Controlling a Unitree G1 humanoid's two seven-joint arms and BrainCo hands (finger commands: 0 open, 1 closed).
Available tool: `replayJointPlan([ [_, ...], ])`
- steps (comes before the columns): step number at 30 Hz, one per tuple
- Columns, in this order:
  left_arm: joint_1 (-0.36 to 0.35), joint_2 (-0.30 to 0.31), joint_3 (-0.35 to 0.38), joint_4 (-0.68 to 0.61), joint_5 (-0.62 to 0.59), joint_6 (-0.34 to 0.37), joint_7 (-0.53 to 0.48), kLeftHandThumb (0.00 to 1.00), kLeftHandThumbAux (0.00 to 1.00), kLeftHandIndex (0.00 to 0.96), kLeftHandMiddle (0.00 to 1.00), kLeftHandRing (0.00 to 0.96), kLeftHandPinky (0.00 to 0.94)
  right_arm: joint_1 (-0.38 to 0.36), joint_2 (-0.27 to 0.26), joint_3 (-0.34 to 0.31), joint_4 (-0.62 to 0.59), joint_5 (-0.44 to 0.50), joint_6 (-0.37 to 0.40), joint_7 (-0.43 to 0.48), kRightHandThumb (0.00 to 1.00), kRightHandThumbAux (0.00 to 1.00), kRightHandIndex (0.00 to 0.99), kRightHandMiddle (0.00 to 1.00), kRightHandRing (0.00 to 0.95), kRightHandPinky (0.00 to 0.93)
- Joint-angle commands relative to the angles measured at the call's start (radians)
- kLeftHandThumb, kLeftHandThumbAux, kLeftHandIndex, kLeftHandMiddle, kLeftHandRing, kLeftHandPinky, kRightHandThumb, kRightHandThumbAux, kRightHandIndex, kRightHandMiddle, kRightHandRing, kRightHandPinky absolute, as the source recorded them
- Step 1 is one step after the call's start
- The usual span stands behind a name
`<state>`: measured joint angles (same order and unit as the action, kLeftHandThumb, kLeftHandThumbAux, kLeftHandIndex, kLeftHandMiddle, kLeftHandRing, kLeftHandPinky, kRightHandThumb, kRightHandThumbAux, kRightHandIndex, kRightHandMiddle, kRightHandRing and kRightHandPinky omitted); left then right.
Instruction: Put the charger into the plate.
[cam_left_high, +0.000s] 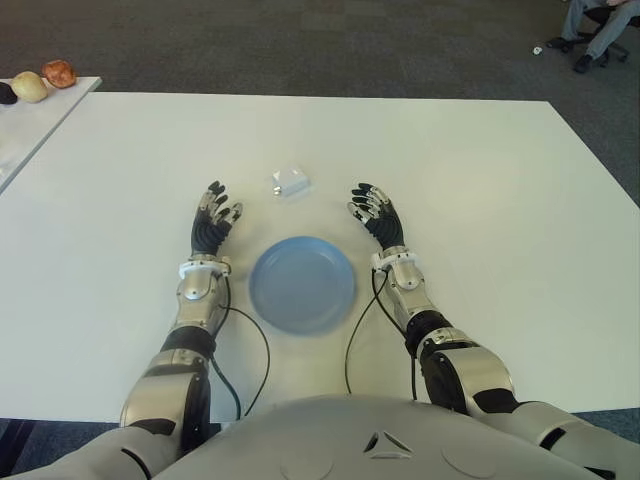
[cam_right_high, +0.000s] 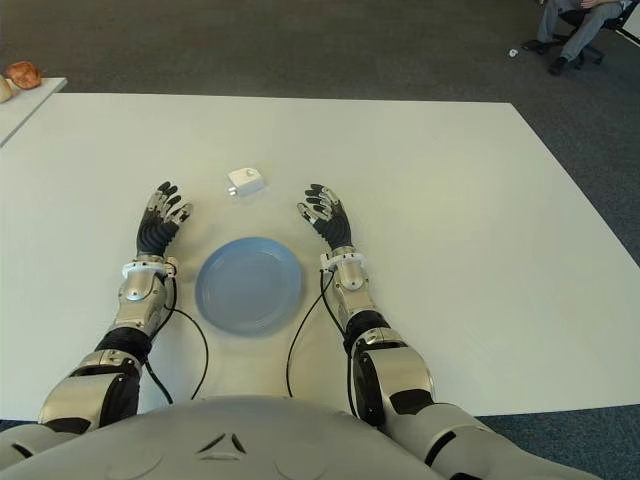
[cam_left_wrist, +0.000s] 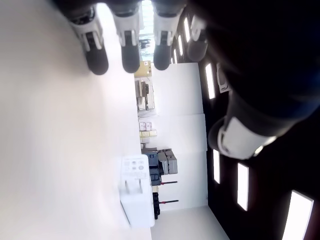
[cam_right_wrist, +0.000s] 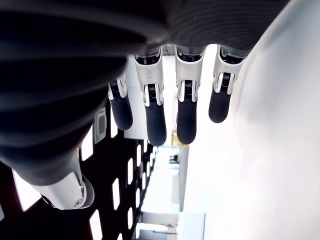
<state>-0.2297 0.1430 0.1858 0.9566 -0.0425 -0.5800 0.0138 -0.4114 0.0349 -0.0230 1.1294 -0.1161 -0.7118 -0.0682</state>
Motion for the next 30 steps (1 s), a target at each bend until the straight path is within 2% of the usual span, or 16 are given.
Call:
replayJointPlan([
  [1, 0.037, 0.014, 0.013, 0.093, -0.019, 0.119, -0.028, 0.0, 0.663, 0.045, 0.074, 0.076, 0.095, 0.081, 0.006, -0.001, 0.06, 0.006, 0.066, 0.002, 0.123, 0.673, 0.19, 0.28, 0.254, 0.207],
  [7, 0.004, 0.057, 0.011, 0.08, -0.028, 0.179, -0.054, 0.0, 0.666, 0.034, 0.062, 0.06, 0.08, 0.082, 0.009, -0.001, 0.058, 0.007, 0.069, 0.001, 0.13, 0.666, 0.19, 0.279, 0.251, 0.208],
  [10, -0.034, 0.111, 0.012, 0.085, -0.03, 0.231, -0.085, 0.0, 0.673, 0.028, 0.059, 0.056, 0.073, 0.082, 0.009, 0.001, 0.056, 0.005, 0.072, -0.002, 0.131, 0.667, 0.191, 0.279, 0.25, 0.206],
  [15, -0.076, 0.16, 0.018, 0.044, -0.045, 0.316, -0.111, 0.0, 0.682, 0.017, 0.056, 0.049, 0.064, 0.08, 0.008, 0.0, 0.057, 0.006, 0.076, -0.001, 0.141, 0.676, 0.189, 0.28, 0.253, 0.211],
  [22, -0.111, 0.224, 0.035, -0.089, -0.068, 0.456, -0.122, 0.022, 0.678, 0.015, 0.058, 0.05, 0.081, 0.084, 0.014, -0.002, 0.052, 0.009, 0.068, -0.003, 0.159, 0.69, 0.184, 0.279, 0.253, 0.213],
  [27, -0.135, 0.251, 0.036, -0.152, -0.067, 0.517, -0.121, 0.043, 0.671, 0.017, 0.056, 0.05, 0.077, 0.086, 0.018, -0.003, 0.047, 0.011, 0.069, -0.006, 0.173, 0.699, 0.18, 0.279, 0.255, 0.221],
  [30, -0.153, 0.262, 0.026, -0.233, -0.057, 0.563, -0.11, 0.049, 0.668, 0.015, 0.051, 0.044, 0.062, 0.085, 0.018, 0.0, 0.048, 0.007, 0.071, -0.014, 0.17, 0.703, 0.179, 0.279, 0.258, 0.223],
])
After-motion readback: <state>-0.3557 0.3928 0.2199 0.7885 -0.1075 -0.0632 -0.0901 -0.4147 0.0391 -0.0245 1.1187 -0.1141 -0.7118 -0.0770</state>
